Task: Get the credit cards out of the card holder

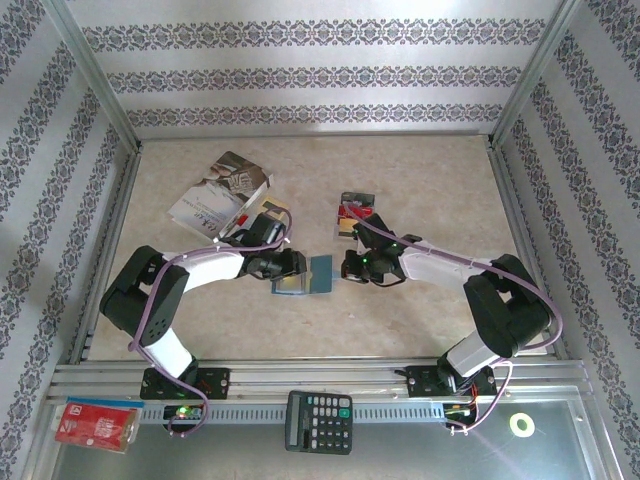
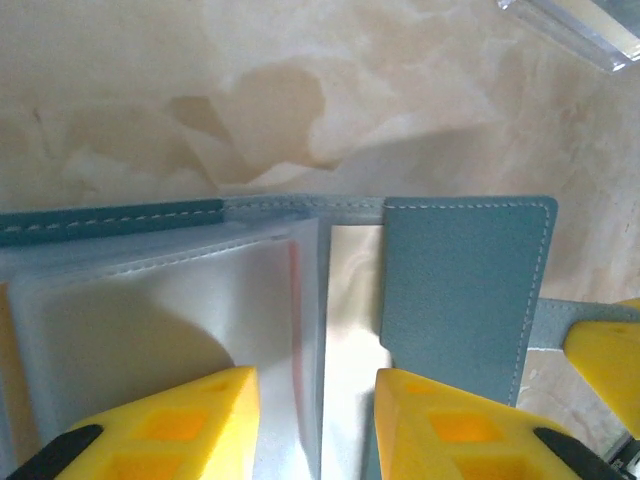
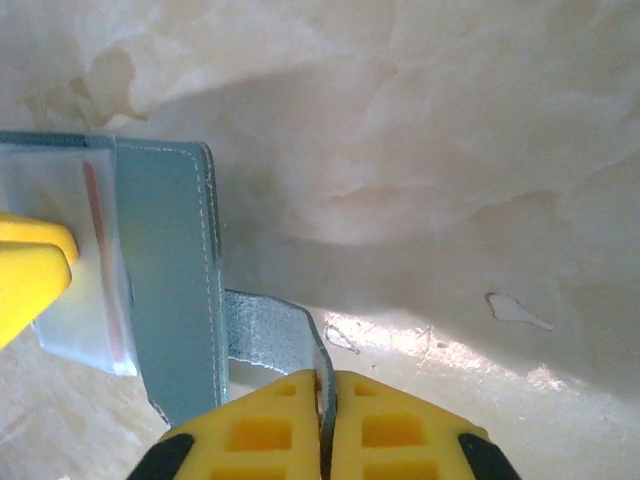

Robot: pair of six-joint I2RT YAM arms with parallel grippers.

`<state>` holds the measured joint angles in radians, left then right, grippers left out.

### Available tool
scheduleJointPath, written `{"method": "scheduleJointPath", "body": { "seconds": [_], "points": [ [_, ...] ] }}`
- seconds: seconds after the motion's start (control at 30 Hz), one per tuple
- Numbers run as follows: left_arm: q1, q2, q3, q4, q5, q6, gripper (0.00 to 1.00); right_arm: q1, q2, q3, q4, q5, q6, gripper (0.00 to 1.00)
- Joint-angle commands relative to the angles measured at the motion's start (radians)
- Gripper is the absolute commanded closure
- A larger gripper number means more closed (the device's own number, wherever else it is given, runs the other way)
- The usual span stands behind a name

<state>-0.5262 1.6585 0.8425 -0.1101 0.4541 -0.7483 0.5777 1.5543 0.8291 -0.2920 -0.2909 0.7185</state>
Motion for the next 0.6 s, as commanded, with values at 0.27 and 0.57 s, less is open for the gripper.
{"method": "scheduleJointPath", "body": {
  "seconds": [0.27,0.57],
  "points": [
    [-0.086,0.141,0.175,0.048,0.047,-0.019,0.86,-0.037,-0.108,0.091,0.016,0.085,-0.015,0.79],
    [-0.089,0.244,0.228,-0.003,-0.056,0.014,1.0,-0.039,-0.182,0.07,0.047,0.082,0.0,0.76]
  ]
}}
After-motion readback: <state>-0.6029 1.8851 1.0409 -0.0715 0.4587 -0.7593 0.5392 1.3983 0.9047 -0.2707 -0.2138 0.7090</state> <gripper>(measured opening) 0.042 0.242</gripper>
